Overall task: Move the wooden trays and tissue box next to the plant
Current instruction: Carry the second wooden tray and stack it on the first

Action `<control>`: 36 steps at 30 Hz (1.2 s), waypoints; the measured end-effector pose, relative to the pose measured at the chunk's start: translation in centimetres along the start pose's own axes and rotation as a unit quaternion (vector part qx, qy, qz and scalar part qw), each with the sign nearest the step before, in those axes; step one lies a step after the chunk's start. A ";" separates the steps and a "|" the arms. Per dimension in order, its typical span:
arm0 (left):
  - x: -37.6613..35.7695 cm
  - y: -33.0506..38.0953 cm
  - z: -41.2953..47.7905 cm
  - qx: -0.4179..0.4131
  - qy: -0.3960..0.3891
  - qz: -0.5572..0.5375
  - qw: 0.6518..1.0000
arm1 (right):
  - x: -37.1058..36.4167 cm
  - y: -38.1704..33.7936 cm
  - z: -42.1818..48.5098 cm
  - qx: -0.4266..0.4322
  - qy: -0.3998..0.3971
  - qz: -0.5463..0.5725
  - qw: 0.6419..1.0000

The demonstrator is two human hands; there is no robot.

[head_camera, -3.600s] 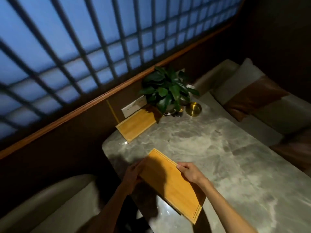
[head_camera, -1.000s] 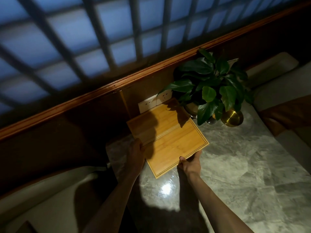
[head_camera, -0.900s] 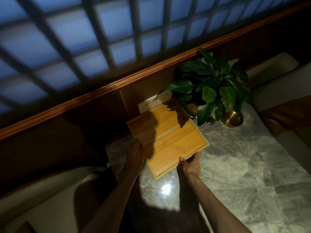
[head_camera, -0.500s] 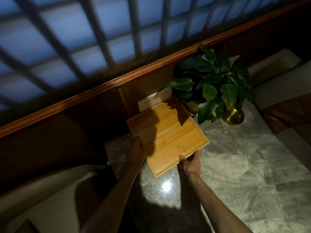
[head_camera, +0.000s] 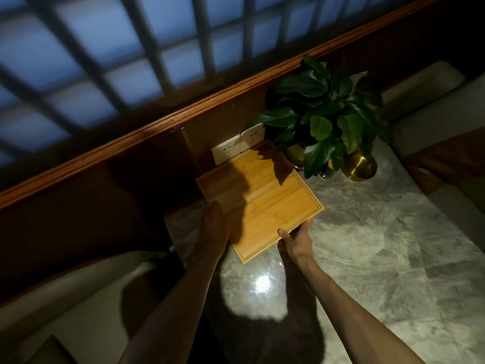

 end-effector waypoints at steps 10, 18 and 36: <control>0.2 5.0 -11.8 -0.148 0.084 0.221 0.960 | 1.0 -0.6 -4.1 0.167 -0.069 -0.315 0.932; -2.9 3.0 -13.3 -0.114 -0.052 0.276 0.953 | 0.3 0.2 -4.3 0.158 -0.062 -0.412 0.895; -3.4 14.4 -22.7 -0.268 -0.029 0.456 0.848 | 19.4 8.7 -12.6 0.075 -0.020 -0.312 0.947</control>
Point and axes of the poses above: each hand's wrist, its own z-axis towards the middle knuckle, its own x-axis out of the back of the hand, y = z × x, the point moved 10 cm from there along z, towards the middle knuckle, and after that the axes turned 14 degrees about z, right-handed, at the moved point
